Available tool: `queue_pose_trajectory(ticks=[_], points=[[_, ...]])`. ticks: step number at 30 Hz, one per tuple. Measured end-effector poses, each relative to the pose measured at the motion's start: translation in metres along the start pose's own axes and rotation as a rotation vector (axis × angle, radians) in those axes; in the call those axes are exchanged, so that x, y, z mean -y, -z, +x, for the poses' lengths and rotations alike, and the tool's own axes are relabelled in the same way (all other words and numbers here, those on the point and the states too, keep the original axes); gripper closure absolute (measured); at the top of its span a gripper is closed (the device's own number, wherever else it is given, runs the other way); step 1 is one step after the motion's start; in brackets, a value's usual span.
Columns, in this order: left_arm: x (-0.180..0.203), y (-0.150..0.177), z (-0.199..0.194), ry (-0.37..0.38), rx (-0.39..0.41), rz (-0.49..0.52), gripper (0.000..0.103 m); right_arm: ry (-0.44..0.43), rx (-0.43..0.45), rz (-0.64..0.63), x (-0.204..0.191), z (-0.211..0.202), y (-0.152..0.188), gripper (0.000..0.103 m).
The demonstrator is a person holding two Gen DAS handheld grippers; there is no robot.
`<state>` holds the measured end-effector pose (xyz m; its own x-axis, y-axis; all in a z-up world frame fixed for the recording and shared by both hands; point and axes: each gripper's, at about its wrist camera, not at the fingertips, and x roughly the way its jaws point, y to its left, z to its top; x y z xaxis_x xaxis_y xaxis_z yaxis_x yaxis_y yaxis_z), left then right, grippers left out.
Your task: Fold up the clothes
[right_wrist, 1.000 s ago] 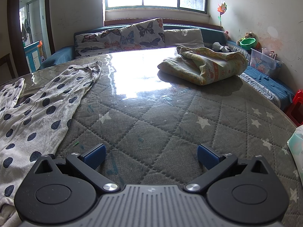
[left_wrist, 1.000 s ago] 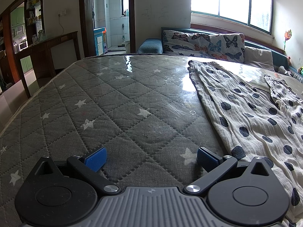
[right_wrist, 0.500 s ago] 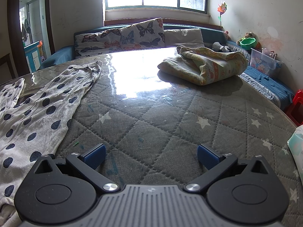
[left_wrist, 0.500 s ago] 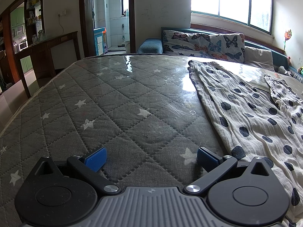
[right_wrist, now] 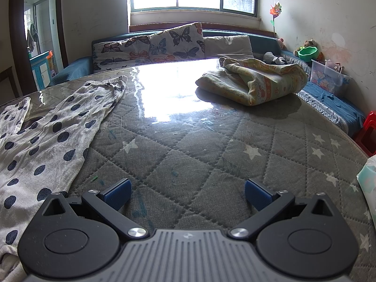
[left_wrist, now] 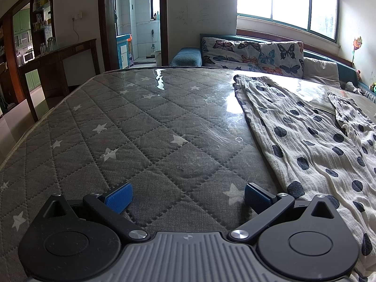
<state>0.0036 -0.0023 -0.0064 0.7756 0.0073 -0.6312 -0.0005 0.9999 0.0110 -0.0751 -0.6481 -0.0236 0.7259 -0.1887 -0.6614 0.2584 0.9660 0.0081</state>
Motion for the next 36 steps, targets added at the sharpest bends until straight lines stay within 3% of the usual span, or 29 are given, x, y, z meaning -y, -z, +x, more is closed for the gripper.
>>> queue_pose_trajectory(ticks=[10, 14, 21, 28, 36], points=[[0.002, 0.0, -0.001, -0.009, -0.004, 0.003, 0.0, 0.0, -0.001, 0.0, 0.0, 0.0, 0.0, 0.0], [0.007, -0.003, -0.003, -0.036, -0.039, -0.02, 0.0, 0.001, -0.003, -0.001, 0.0, 0.0, 0.0, 0.0], [0.048, -0.009, -0.037, 0.042, -0.025, 0.102, 0.0, 0.002, -0.007, -0.003, 0.0, -0.001, -0.001, 0.0], [0.117, -0.012, -0.093, 0.297, -0.001, 0.249, 0.0, -0.006, -0.041, 0.002, 0.001, 0.001, -0.007, 0.0], [0.208, 0.005, -0.133, 0.658, -0.061, 0.427, 0.0, -0.094, -0.088, 0.014, -0.002, 0.006, -0.024, 0.0]])
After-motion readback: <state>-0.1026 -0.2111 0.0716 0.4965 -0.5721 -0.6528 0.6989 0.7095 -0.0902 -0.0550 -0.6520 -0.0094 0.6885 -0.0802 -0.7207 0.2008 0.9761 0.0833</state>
